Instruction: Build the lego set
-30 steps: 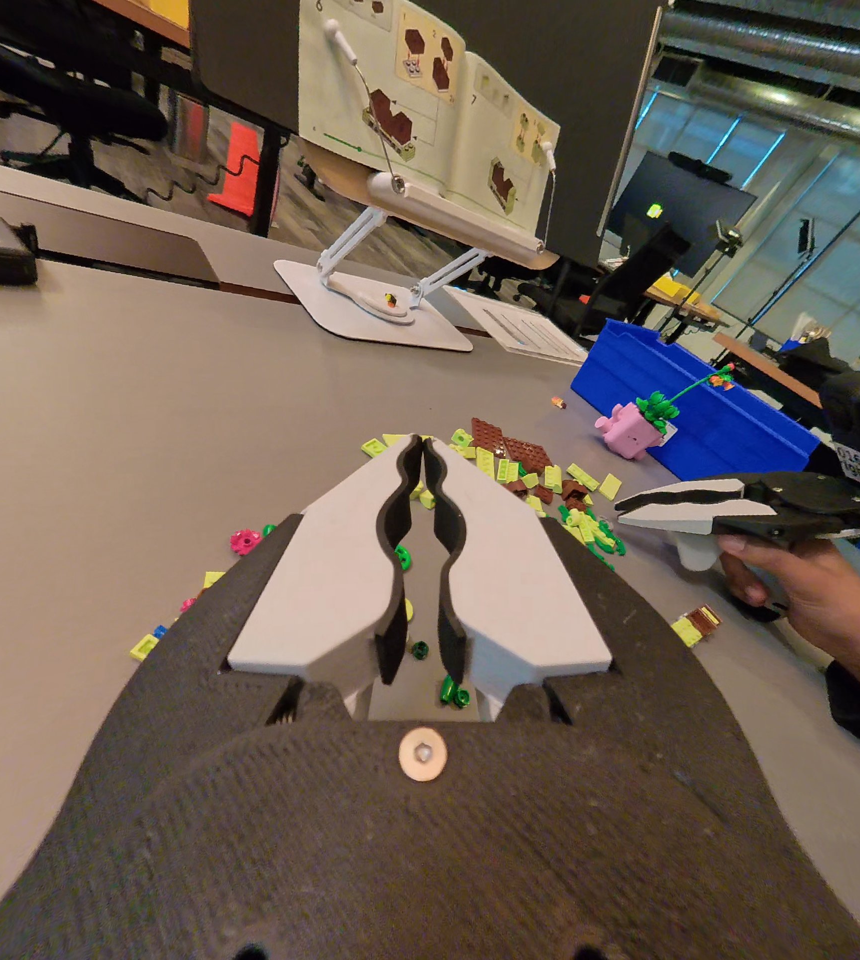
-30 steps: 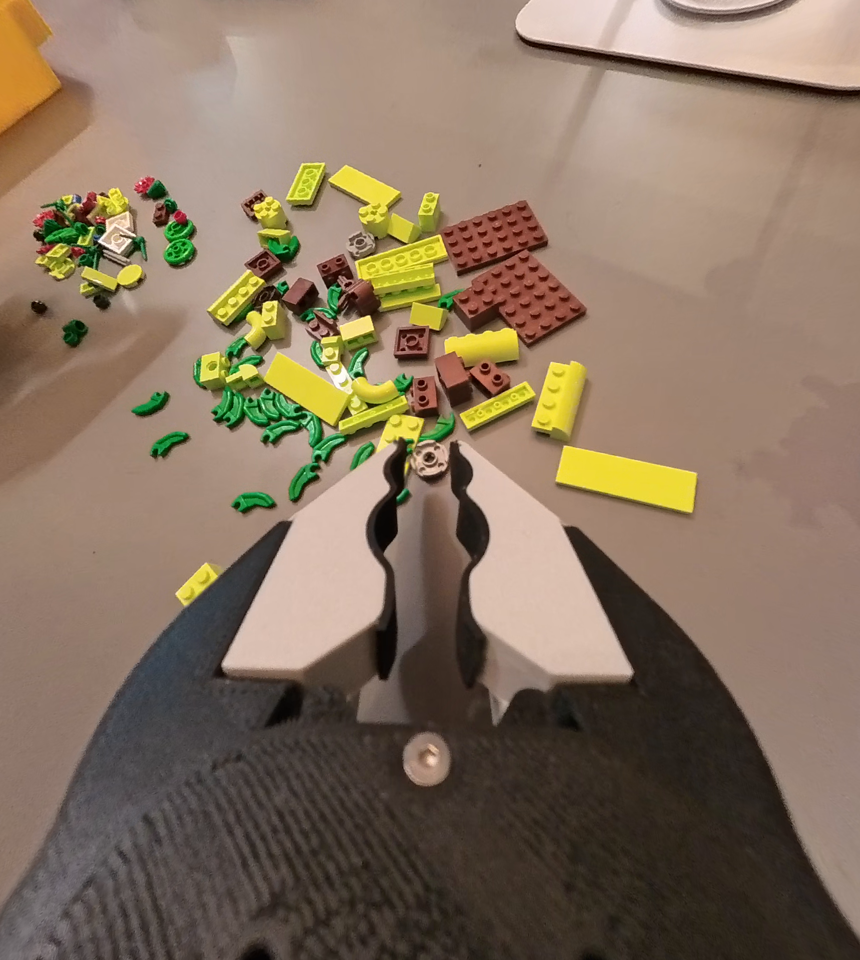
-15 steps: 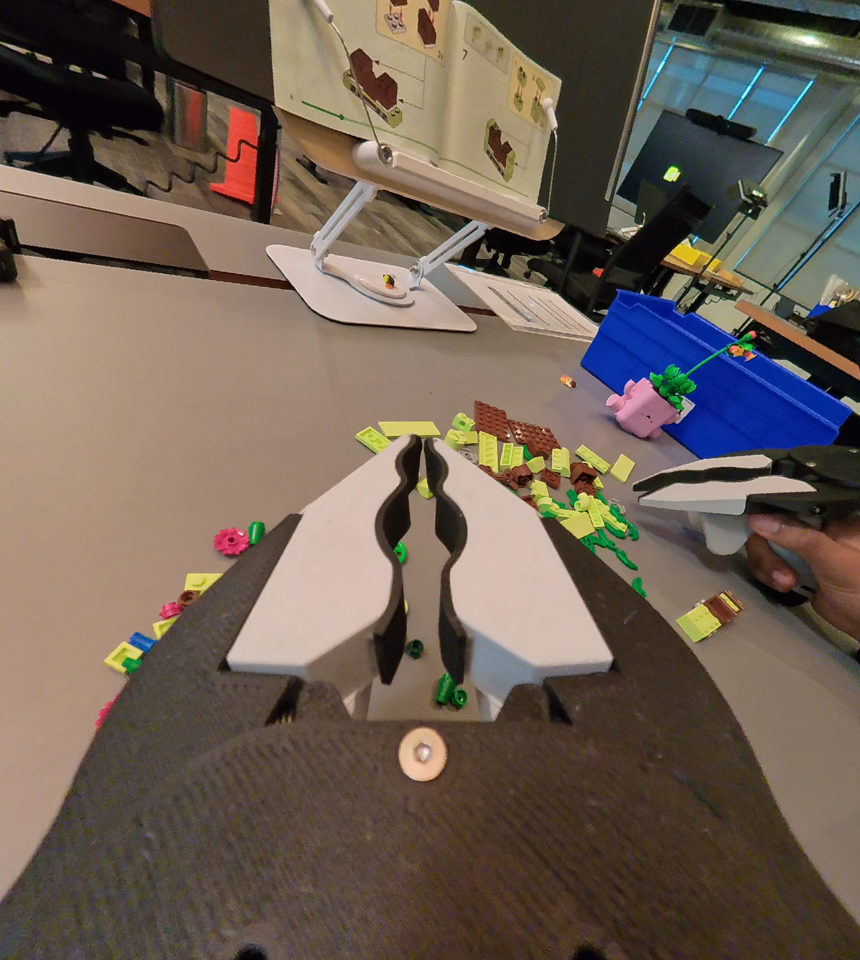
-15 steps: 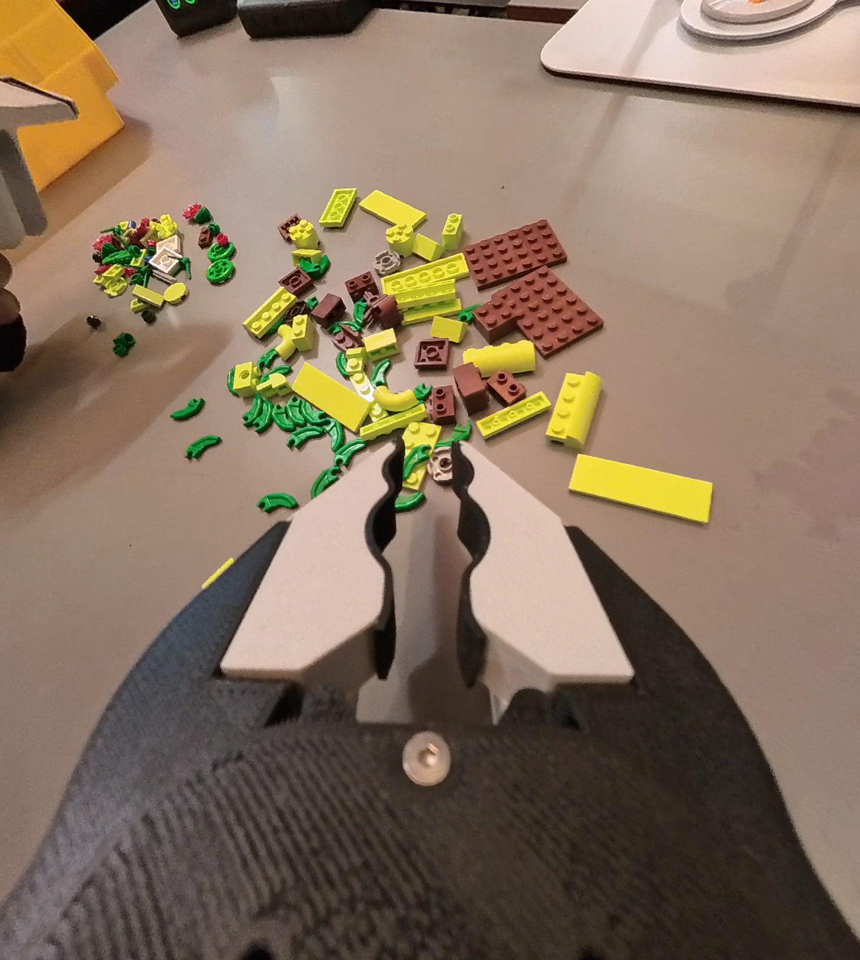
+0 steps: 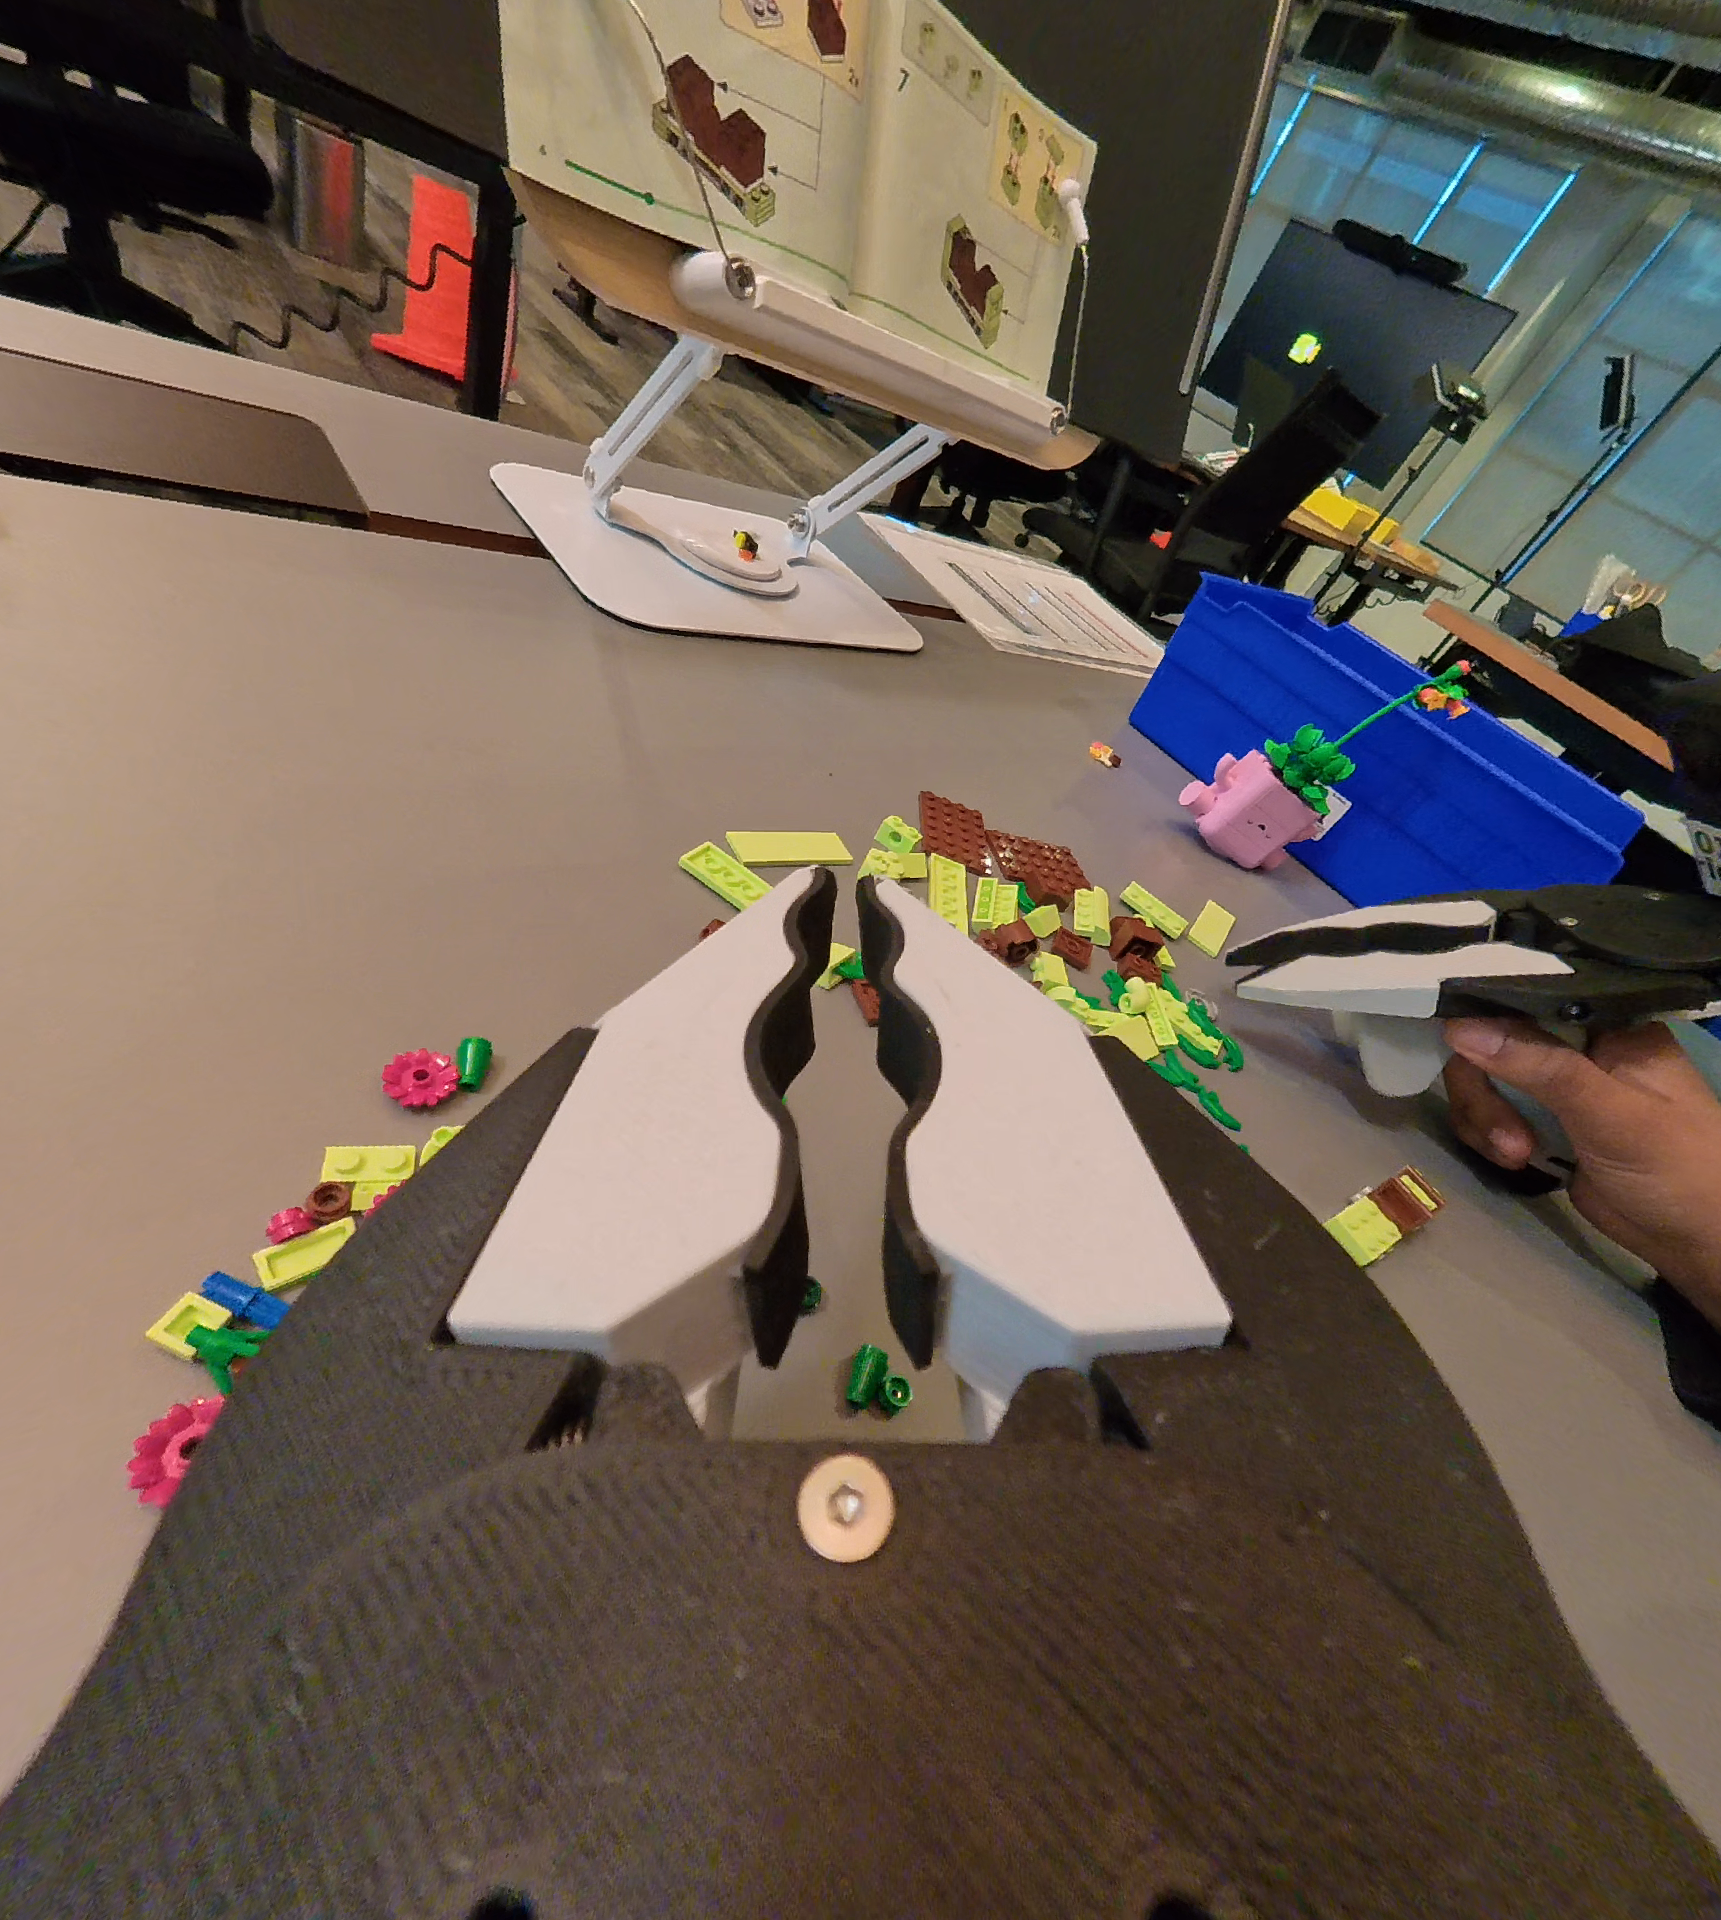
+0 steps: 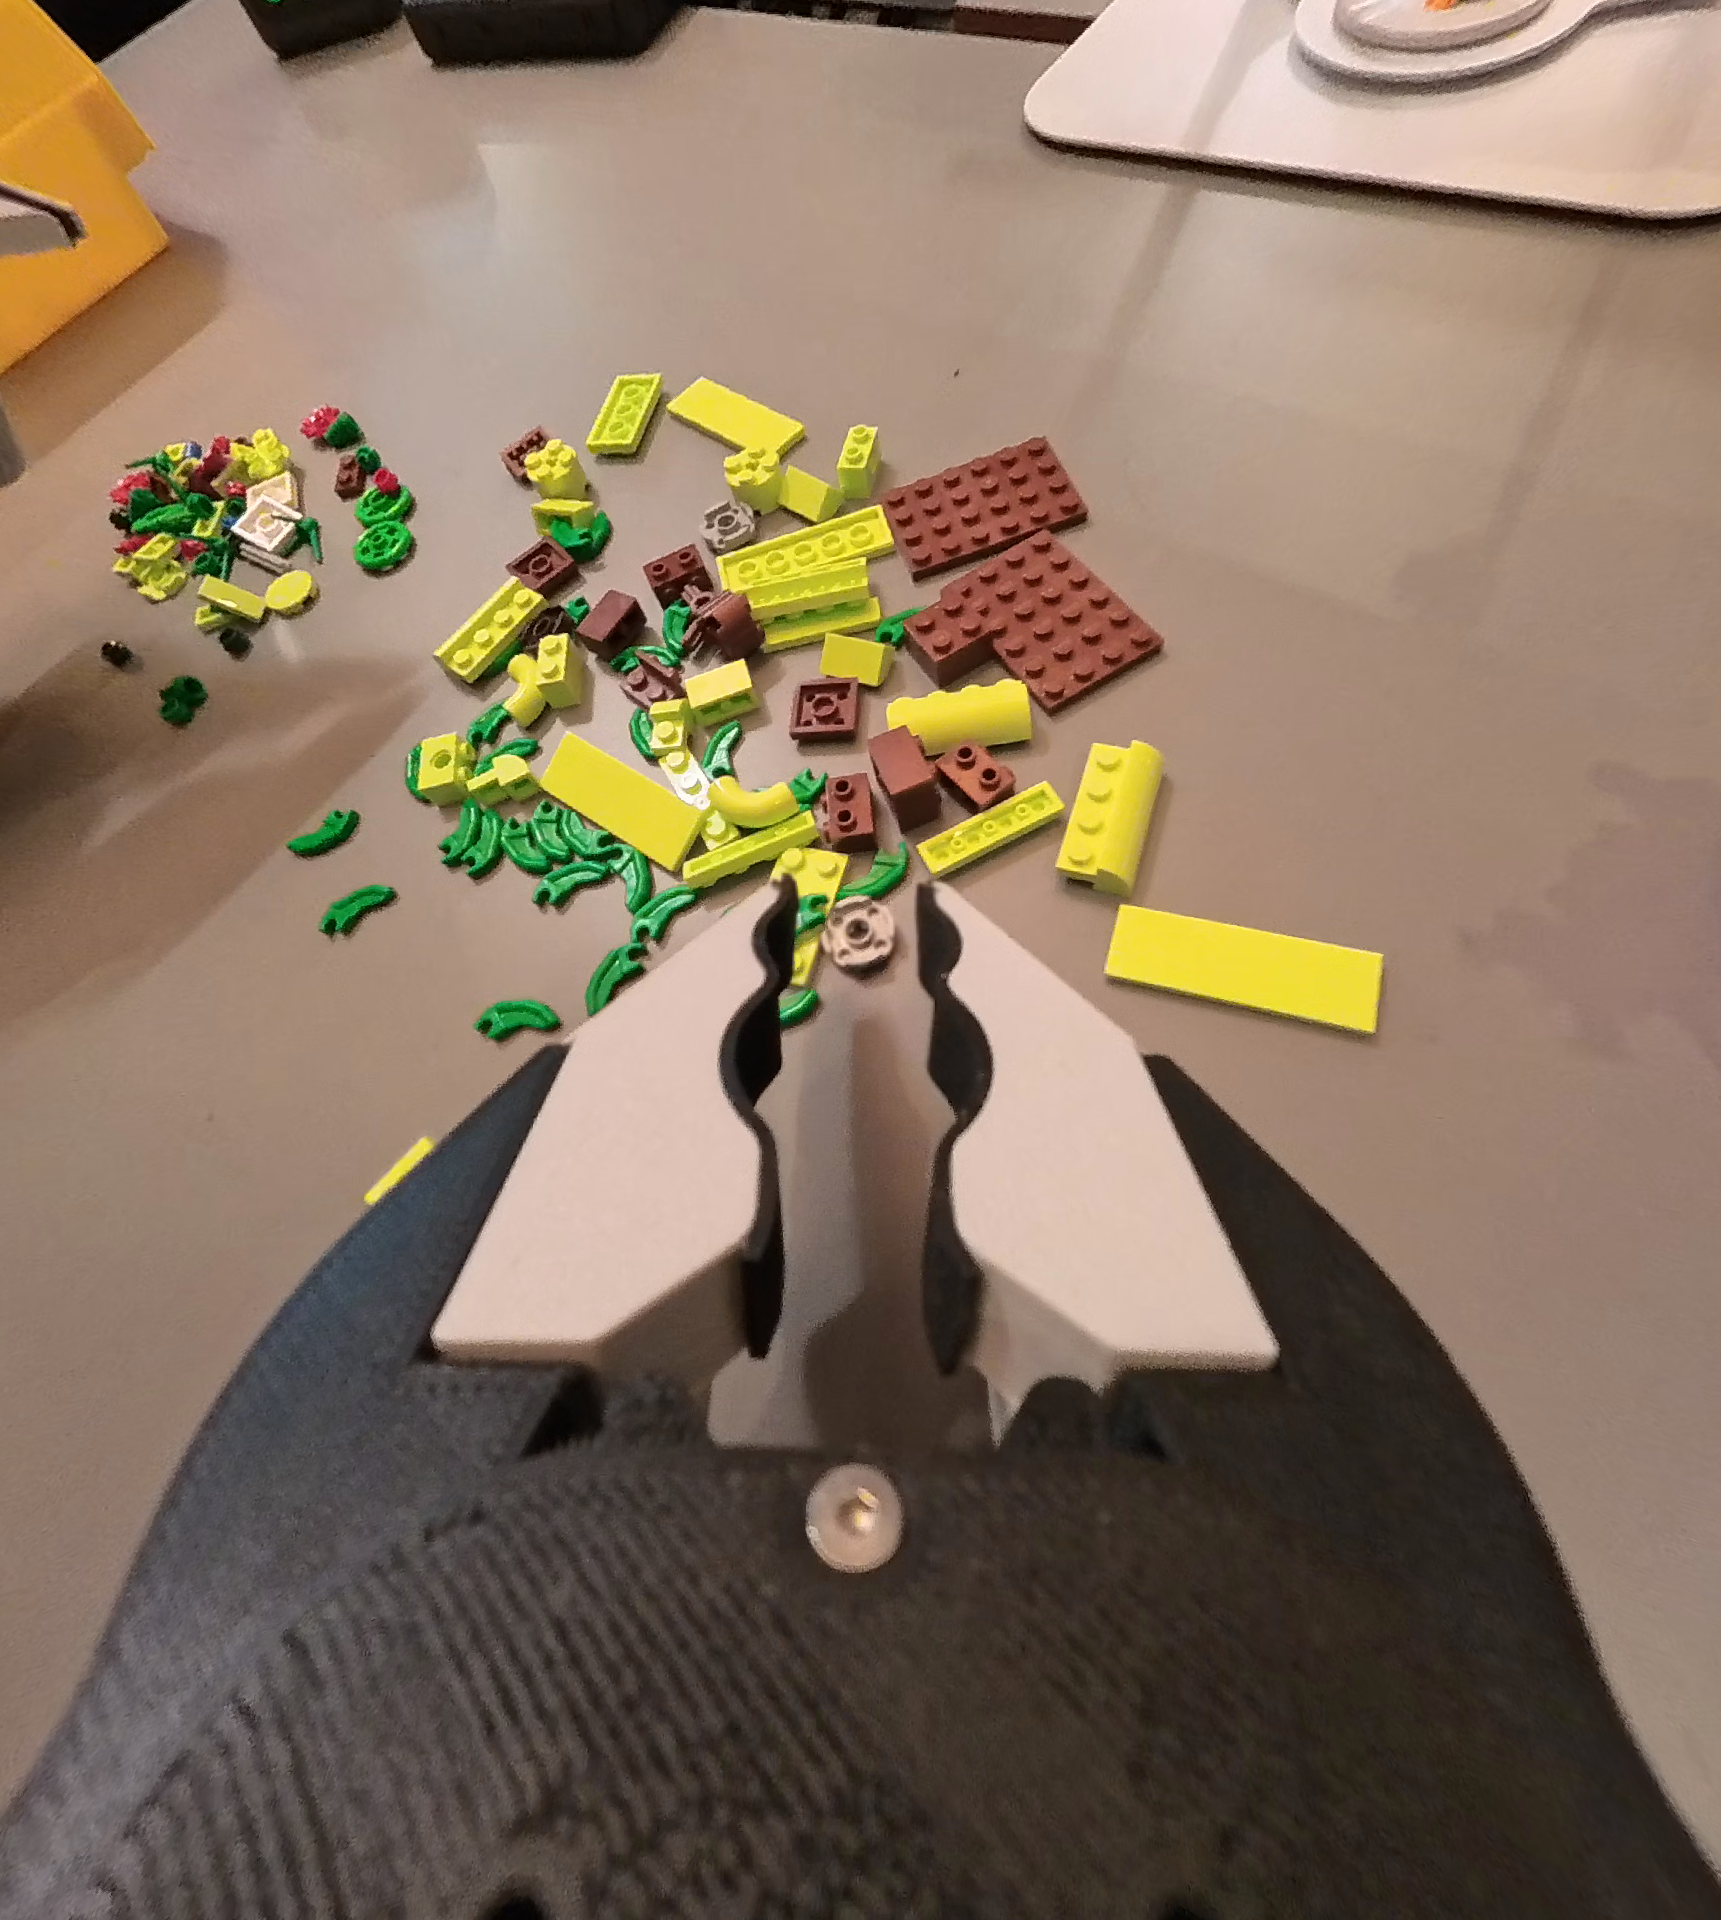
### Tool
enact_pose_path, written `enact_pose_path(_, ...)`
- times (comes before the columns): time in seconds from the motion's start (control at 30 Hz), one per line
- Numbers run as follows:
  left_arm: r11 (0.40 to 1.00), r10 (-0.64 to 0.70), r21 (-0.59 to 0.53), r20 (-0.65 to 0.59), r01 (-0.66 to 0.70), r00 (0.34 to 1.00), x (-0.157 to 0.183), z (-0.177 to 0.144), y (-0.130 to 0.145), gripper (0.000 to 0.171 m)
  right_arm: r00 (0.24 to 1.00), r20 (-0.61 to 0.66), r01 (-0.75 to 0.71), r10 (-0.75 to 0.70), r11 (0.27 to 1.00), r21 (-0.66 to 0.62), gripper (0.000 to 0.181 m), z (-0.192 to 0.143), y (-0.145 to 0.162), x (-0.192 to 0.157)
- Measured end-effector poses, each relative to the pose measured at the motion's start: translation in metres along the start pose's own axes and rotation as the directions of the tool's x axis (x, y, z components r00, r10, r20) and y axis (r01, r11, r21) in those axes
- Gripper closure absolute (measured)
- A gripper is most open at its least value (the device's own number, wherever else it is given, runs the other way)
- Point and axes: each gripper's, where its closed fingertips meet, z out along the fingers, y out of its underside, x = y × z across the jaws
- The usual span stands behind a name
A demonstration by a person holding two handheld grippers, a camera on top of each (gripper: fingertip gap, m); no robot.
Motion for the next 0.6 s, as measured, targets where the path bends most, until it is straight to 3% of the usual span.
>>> enact_pose_path(0.43,1.0,-0.002,-0.001,0.004,0.002,1.0,-0.001,0.0,0.0,0.169,1.0,0.0,-0.004,0.004,1.0,0.005,0.161,0.0,-0.001,0.001)
enact_pose_path(0.5,1.0,0.014,0.008,0.084,-0.015,0.996,-0.013,-0.004,-0.003,0.164,1.0,-0.001,-0.005,0.005,1.0,0.005,0.161,0.0,-0.001,0.001)
enact_pose_path(0.57,0.998,0.047,0.028,0.315,-0.058,0.948,-0.049,-0.02,-0.012,0.17,1.0,-0.001,-0.004,0.004,1.0,0.006,0.161,0.0,-0.001,0.001)
enact_pose_path(0.6,0.994,0.08,0.037,0.37,-0.101,0.926,-0.059,-0.03,-0.018,0.171,1.0,-0.001,-0.004,0.004,1.0,0.007,0.161,0.0,-0.001,0.001)
